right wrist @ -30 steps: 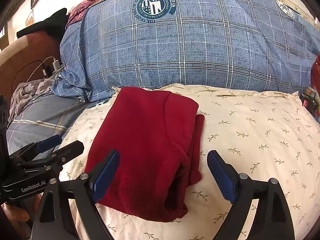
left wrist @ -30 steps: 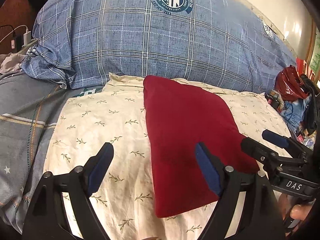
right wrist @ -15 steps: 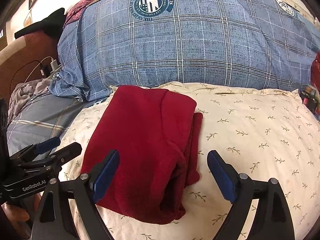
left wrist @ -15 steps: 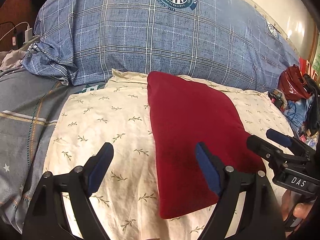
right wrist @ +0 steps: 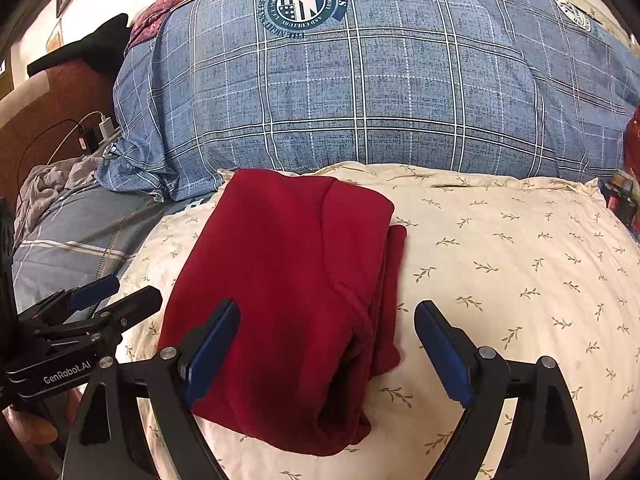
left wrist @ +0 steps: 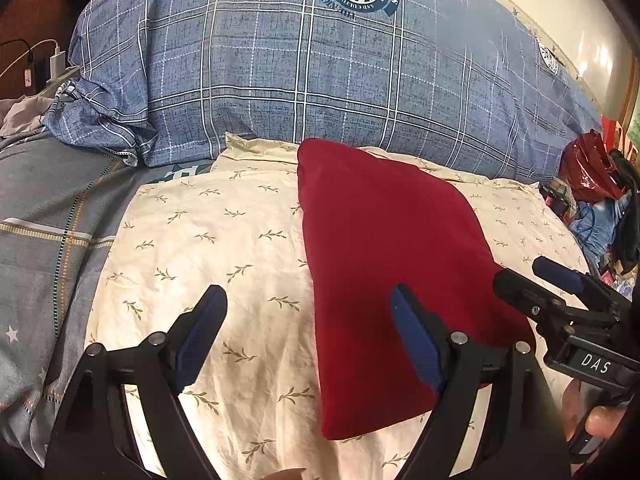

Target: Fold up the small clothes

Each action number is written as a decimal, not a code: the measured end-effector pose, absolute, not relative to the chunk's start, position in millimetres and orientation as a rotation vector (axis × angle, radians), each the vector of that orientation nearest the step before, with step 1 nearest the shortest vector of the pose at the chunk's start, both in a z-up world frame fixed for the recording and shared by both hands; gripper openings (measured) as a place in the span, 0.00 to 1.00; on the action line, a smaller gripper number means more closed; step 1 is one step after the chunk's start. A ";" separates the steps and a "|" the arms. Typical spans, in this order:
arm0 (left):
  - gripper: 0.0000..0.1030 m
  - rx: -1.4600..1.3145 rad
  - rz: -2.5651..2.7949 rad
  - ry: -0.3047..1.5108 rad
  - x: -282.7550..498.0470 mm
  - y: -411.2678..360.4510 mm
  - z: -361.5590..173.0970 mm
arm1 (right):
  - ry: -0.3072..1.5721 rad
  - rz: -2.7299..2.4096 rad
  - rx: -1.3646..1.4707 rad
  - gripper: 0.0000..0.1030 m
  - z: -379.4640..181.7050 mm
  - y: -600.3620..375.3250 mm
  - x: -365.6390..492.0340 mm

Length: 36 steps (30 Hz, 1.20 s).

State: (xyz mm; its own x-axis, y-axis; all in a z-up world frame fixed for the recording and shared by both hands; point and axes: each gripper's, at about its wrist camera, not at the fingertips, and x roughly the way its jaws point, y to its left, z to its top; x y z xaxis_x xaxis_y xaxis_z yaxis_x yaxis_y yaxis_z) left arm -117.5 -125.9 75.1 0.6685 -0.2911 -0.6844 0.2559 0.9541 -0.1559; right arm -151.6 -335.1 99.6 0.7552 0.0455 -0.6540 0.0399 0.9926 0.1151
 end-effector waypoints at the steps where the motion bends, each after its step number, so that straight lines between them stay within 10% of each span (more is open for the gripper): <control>1: 0.81 -0.047 -0.308 0.779 -117.4 -125.8 75.0 | 0.716 0.002 0.125 0.88 99.6 -334.5 -151.0; 36: 0.81 -0.024 -0.298 0.779 -112.8 -127.4 68.6 | 0.731 0.004 0.138 0.88 95.7 -329.7 -140.9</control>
State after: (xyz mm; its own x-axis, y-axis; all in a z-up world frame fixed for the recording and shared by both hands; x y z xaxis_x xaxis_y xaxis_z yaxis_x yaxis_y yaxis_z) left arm -112.8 -127.4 68.6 0.6721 -0.2732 -0.6882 0.2559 0.9579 -0.1303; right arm -140.9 -329.7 95.7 0.7449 0.0517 -0.6652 0.0446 0.9909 0.1270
